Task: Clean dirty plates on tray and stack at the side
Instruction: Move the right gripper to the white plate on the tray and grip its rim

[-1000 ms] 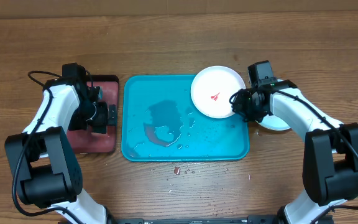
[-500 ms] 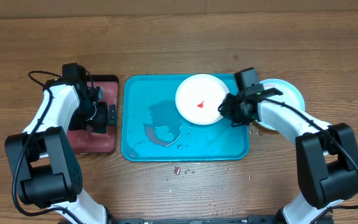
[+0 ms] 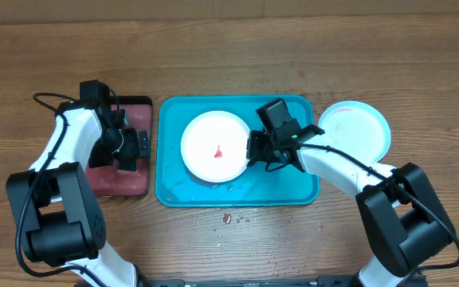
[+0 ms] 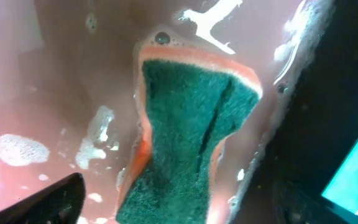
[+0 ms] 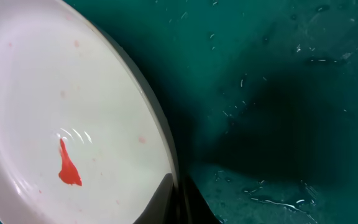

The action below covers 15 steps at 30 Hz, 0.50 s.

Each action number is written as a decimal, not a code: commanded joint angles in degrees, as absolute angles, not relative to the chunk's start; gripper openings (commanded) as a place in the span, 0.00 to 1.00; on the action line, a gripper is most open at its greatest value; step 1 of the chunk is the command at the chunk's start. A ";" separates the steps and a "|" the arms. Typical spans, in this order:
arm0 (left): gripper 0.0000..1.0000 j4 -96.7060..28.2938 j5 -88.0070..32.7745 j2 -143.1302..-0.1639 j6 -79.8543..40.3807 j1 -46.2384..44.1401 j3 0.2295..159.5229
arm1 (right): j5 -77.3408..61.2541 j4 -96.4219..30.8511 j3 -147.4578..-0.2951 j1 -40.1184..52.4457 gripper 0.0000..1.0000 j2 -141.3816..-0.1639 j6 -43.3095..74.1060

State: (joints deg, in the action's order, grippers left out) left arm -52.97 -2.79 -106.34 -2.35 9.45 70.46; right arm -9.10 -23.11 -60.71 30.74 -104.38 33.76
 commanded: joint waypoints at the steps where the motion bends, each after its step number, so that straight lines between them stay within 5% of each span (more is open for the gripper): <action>1: 0.64 -52.12 -6.68 -106.83 -5.82 9.28 70.46 | -6.31 -22.48 -62.02 30.46 0.04 -102.87 31.79; 3: 0.43 -51.83 -7.14 -106.83 -5.82 9.28 70.46 | -5.50 -22.92 -62.02 30.11 0.04 -102.87 29.67; 9: 0.48 -51.83 -7.07 -106.83 -5.26 9.30 70.43 | -3.86 -25.50 -62.06 29.82 0.04 -102.87 27.55; 15: 0.32 -51.81 -6.85 -106.83 -5.15 9.28 70.35 | -2.59 -28.23 -62.30 29.82 0.04 -102.87 25.06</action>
